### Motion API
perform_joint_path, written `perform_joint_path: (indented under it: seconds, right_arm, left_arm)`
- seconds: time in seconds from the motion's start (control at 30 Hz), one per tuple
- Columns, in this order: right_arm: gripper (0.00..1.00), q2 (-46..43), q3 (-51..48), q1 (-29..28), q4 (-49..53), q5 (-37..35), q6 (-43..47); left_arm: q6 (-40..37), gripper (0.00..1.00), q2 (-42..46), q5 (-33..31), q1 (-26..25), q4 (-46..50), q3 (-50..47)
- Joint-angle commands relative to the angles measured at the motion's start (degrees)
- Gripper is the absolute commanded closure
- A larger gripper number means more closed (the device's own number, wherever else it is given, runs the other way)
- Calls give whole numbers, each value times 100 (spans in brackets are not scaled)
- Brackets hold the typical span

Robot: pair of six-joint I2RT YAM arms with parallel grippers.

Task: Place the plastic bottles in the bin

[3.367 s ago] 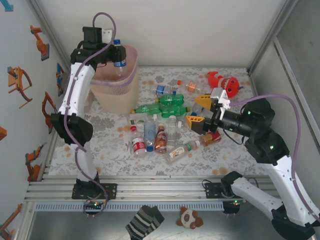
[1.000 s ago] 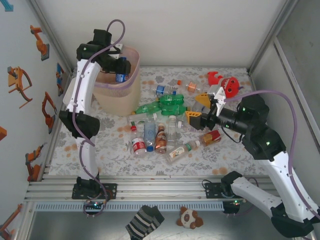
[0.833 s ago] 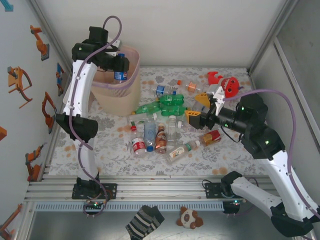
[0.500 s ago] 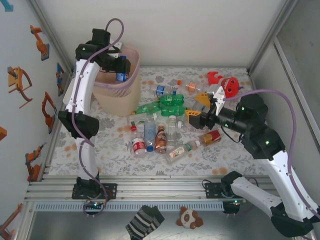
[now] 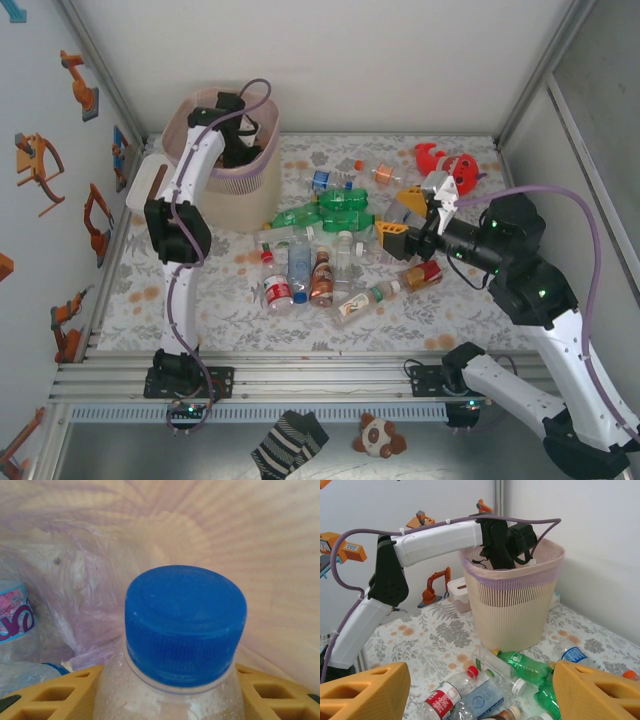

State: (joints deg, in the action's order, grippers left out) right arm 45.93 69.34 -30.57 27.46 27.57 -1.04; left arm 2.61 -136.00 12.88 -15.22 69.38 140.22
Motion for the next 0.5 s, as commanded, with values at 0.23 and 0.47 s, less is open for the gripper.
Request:
perform_joint_path:
  seconds: [0.23,0.47]
  right_arm:
    - [26,-82,-20,-44,64,-138,-19]
    - [26,-85,-35,-46,66,-278,9]
  left_arm:
    - [142,35,169,63,11,-206,-230]
    - [132,27,397,39,13,-215,-244]
